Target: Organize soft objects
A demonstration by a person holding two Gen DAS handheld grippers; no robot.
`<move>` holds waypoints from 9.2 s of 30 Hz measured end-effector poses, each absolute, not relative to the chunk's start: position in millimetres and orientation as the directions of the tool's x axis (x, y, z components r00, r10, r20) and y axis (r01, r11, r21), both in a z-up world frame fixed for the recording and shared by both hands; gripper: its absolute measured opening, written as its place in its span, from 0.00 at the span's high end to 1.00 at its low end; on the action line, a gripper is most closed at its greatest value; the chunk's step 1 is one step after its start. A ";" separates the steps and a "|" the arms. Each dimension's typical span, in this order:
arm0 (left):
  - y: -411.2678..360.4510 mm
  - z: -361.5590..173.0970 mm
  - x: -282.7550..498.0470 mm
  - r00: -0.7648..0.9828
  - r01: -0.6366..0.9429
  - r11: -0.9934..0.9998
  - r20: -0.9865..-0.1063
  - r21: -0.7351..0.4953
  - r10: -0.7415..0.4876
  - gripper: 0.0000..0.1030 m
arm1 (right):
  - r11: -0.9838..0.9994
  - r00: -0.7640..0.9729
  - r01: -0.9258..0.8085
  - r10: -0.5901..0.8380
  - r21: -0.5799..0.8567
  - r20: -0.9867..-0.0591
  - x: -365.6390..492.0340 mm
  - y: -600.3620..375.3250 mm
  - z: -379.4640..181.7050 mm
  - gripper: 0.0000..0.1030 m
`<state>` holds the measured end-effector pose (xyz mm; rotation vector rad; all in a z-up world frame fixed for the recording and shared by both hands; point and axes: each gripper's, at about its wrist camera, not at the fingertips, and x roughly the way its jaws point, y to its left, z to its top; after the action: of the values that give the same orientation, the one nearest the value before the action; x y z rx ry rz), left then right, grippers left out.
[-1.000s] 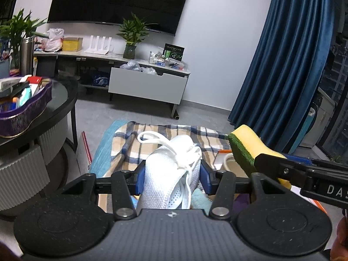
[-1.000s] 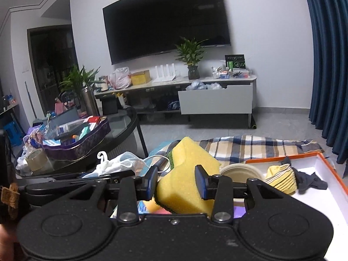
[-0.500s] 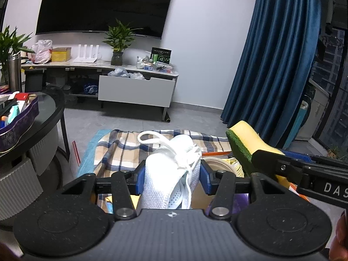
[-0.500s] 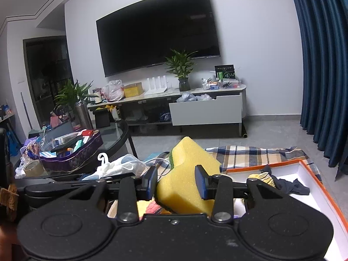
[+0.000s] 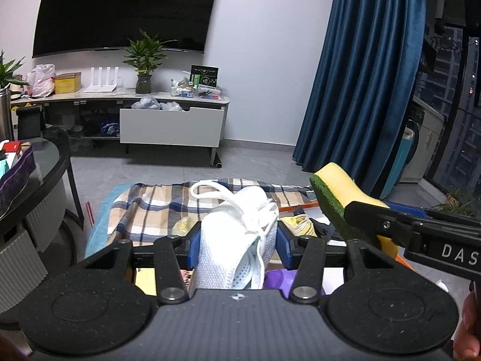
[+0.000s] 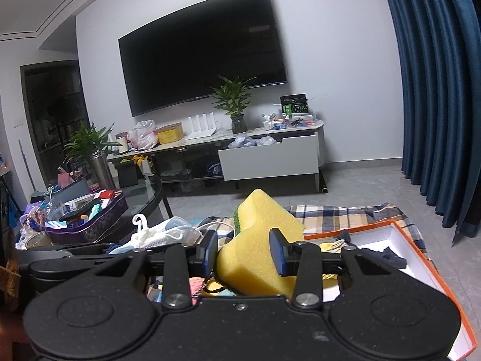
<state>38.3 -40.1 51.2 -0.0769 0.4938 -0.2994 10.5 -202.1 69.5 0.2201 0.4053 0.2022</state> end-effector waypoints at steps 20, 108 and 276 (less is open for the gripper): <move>-69.7 47.8 44.6 0.810 0.328 0.937 -0.474 -0.120 -0.344 0.52 | 0.958 0.910 -0.079 0.182 0.275 -0.372 6.0 -239.2 61.7 0.55; -112.1 37.6 73.6 0.746 0.338 0.937 -0.581 -0.089 -0.324 0.08 | 0.957 0.895 0.126 0.004 0.262 -0.446 13.6 -301.5 33.3 0.26; -39.2 57.2 20.0 0.861 0.214 0.976 -0.466 -0.031 -0.203 0.48 | 0.966 0.885 -0.152 0.227 0.209 -0.407 0.0 -193.0 65.6 0.58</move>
<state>20.0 -39.2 57.2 0.0223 0.4864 -0.2185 0.0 -193.0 65.6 0.1733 0.4436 0.1978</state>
